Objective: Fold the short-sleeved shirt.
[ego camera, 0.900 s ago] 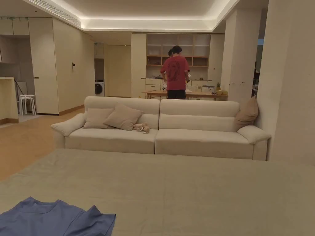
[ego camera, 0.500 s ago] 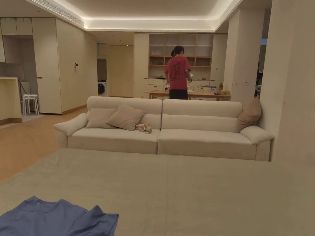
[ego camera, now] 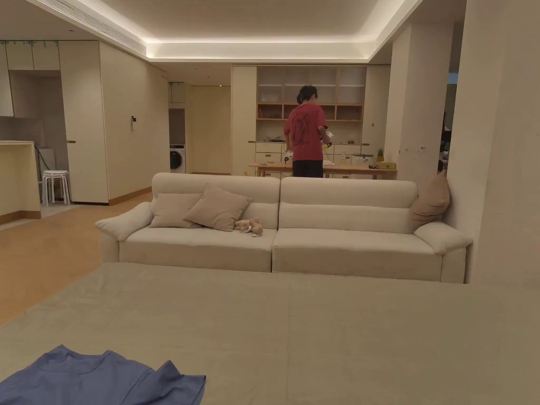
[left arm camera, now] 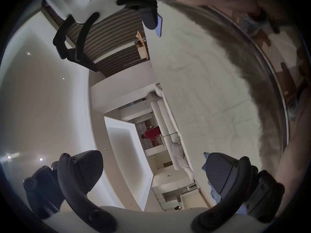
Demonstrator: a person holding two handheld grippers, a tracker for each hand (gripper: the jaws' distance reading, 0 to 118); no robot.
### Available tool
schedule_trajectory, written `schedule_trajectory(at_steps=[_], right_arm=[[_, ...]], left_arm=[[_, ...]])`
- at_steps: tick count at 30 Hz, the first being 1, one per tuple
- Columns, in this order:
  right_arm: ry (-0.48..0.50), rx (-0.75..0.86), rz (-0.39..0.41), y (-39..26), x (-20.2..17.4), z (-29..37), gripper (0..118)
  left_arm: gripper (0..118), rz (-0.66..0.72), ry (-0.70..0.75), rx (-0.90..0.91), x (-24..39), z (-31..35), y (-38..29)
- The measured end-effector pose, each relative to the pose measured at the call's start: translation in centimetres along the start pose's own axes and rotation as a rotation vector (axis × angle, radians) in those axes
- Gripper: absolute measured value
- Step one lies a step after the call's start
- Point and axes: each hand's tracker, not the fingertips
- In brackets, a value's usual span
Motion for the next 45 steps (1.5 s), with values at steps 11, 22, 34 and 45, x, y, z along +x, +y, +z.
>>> schedule_trajectory(at_steps=[11,22,34,45], right_arm=[[-0.26,0.11,-2.028,-11.3,4.7,3.7,118],[-0.27,0.056,-2.101,-9.6,0.9,2.0,118],[-0.245,0.039,-2.075,-8.3,1.1,1.9,118],[-0.24,0.031,-2.067,-8.3,1.1,1.7,118]], left_arm=[[118,1.898,0.11,-0.106,-6.7,1.2,-12.6],[118,1.953,0.221,-0.216,-2.2,2.0,-9.8],[118,2.004,0.173,-0.263,-1.9,1.2,-9.9],[118,1.988,0.159,-0.262,-2.0,1.0,-9.7]])
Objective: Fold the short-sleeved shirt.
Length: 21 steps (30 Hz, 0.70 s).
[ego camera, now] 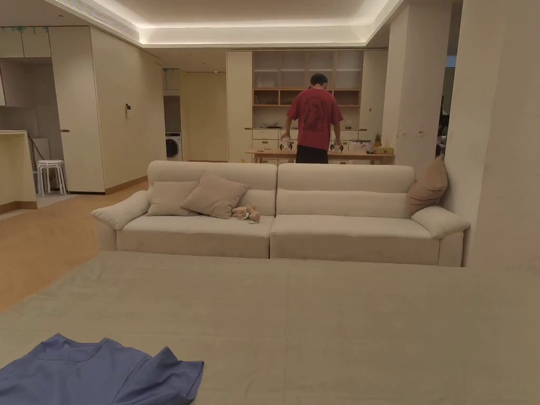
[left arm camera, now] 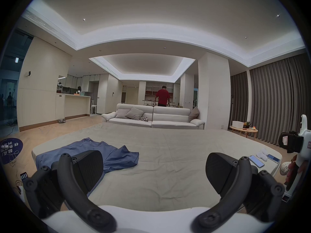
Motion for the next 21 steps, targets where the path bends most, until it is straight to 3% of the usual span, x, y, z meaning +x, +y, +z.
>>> schedule_trajectory(at_steps=[9,17,21], right_arm=[[-0.014,-0.015,0.01,0.1,-0.2,-0.2,118],[-0.027,-0.007,0.021,1.2,-0.2,-0.7,118],[-0.039,0.026,0.068,2.6,-0.6,-0.9,118]], left_arm=[[118,-0.042,-0.052,-0.029,0.5,-0.4,0.5],[118,-0.127,-0.052,0.116,2.4,0.1,3.6],[118,-0.112,-0.038,0.127,2.8,-0.9,5.3]])
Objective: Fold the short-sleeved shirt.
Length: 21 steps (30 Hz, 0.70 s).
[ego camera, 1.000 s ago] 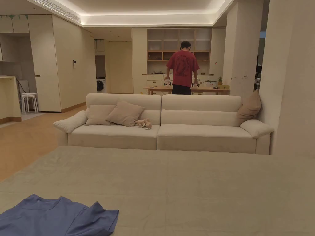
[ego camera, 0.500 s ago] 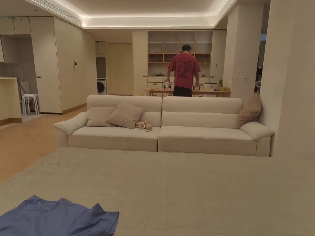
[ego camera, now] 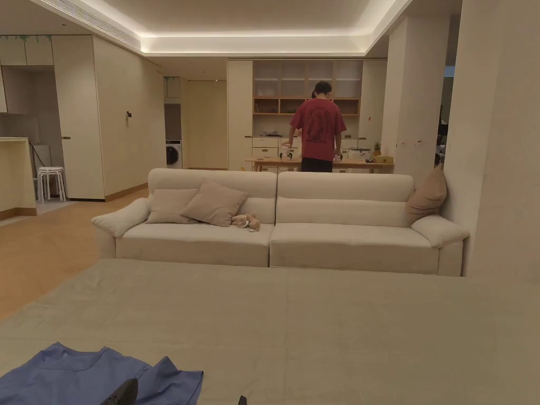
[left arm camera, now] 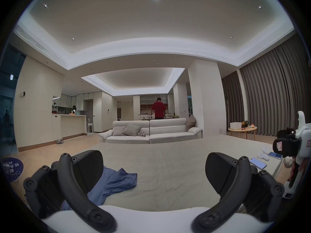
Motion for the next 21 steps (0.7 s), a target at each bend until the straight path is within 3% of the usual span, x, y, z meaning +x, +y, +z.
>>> schedule_trajectory(at_steps=[4,5,6,7,8,9,11,12,15,21], right_arm=[[0.0,0.017,0.01,1.1,0.1,-0.1,115],[0.007,0.022,0.015,1.2,0.1,0.0,107],[0.007,0.032,0.018,1.3,0.1,0.2,86],[0.004,0.043,0.027,1.3,0.0,0.3,30],[-0.033,0.045,0.054,1.2,-0.3,0.2,0],[-0.079,0.014,0.075,1.2,-0.6,0.3,0],[-0.005,0.021,0.006,1.6,0.1,0.1,0],[-0.004,0.014,0.002,1.7,0.1,0.2,0],[-0.022,0.006,0.04,1.1,-0.1,0.4,0],[0.037,-0.001,0.038,1.7,-1.6,-0.8,0]], left_arm=[[118,0.076,0.017,-0.032,-0.5,-0.7,0.6],[117,0.11,-0.032,-0.041,-0.7,-0.6,0.7],[104,0.107,-0.061,-0.048,-0.6,-0.6,0.7],[42,0.06,-0.003,-0.03,-0.5,-0.3,0.7],[0,0.009,0.048,-0.03,0.0,-0.5,0.4],[0,0.005,0.136,0.009,0.2,0.0,0.5],[0,0.063,0.019,-0.043,-0.4,0.0,0.4],[0,0.082,0.037,-0.049,-0.5,0.2,0.5],[0,0.064,0.061,-0.048,-0.8,0.1,0.0],[0,0.05,0.087,-0.045,-2.3,1.4,0.3]])
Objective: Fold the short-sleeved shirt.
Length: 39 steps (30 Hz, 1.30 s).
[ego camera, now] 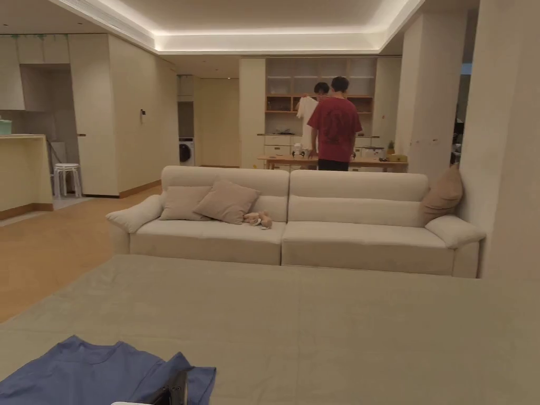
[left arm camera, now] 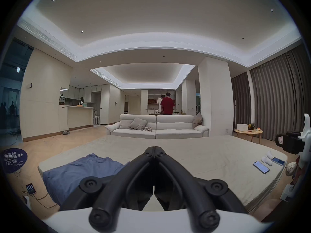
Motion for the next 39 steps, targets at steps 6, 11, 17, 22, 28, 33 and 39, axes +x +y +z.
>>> schedule_trajectory(at_steps=[6,11,17,22,28,33,39], right_arm=[[0.2,0.007,-0.01,0.1,-6.3,-3.4,0],[0.406,0.002,-0.002,-0.6,-12.1,-5.3,0],[0.521,-0.016,0.02,-1.5,-16.0,-6.6,0],[0.559,-0.052,0.029,-2.2,-17.3,-9.0,0],[0.558,-0.087,0.04,-3.0,-18.2,-12.3,0],[0.546,-0.137,0.068,-4.6,-19.0,-16.0,0],[0.518,-0.194,0.08,-6.1,-19.3,-20.0,0]], left_arm=[[0,-0.049,0.183,-0.007,-5.8,3.7,-0.3],[0,-0.003,0.353,-0.035,-10.9,7.3,-1.0],[0,-0.002,0.435,-0.079,-13.6,9.0,-2.6],[0,0.049,0.35,-0.188,-15.9,5.6,-3.1],[0,0.023,0.261,-0.397,-22.1,-8.4,-2.7],[0,0.072,0.154,-0.674,-26.8,-23.1,-6.0],[0,0.147,0.149,-0.942,-29.9,-33.7,-12.7]])
